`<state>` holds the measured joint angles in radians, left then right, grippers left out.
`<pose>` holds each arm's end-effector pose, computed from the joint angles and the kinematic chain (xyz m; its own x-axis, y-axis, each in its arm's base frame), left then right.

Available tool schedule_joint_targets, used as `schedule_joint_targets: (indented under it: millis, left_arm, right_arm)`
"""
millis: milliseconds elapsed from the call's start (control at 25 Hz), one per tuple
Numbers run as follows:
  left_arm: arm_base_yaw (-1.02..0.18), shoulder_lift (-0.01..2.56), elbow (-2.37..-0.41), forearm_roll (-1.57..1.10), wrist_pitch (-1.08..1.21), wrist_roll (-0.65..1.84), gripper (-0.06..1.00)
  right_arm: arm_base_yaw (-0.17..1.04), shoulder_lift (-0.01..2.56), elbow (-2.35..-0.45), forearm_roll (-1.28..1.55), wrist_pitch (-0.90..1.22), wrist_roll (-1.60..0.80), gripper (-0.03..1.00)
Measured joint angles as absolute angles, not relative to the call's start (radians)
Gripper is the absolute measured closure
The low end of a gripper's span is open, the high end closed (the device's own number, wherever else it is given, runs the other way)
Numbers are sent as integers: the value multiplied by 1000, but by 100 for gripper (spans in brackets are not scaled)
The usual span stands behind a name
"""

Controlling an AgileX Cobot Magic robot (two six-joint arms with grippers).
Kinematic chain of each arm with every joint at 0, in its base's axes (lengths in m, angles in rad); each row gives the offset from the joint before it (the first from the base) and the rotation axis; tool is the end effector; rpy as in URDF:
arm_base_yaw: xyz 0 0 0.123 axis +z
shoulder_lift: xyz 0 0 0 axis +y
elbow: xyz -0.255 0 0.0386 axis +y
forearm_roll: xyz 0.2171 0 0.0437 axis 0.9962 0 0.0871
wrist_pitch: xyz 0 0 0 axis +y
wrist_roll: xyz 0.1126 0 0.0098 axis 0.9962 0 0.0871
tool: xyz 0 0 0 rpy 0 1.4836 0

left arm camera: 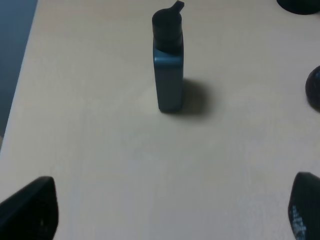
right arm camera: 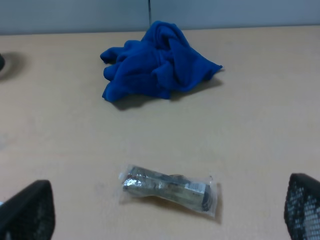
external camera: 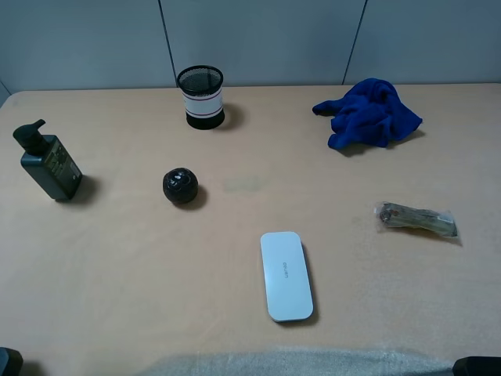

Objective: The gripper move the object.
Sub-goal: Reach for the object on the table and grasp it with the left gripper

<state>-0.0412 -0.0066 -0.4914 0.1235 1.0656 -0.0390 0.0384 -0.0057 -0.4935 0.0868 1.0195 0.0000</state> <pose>0.0149 0.0116 0.2504 -0.4599 0.0399 -0.8871 -0.0451 0.9967 0.0682 0.0165 0.0090 0.2553 -0.4222 0.0292 -0.9060 -0.0862 0.9937 0.0722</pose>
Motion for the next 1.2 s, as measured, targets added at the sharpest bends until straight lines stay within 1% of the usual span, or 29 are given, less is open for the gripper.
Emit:
schedule_joint_targets:
  millis: [440,760,1200]
  left_arm:
    - [-41,-7,-497,147,1066,-39,2]
    - [-41,8,-563,176,1077,-57,2]
    - [-41,349,-675,203,1094,-79,2]
  right_arm:
    - [38,-6,-493,87,1019,0,27]
    - [38,-6,-493,87,1018,0,27]
    - [38,-6,-493,87,1018,0,27]
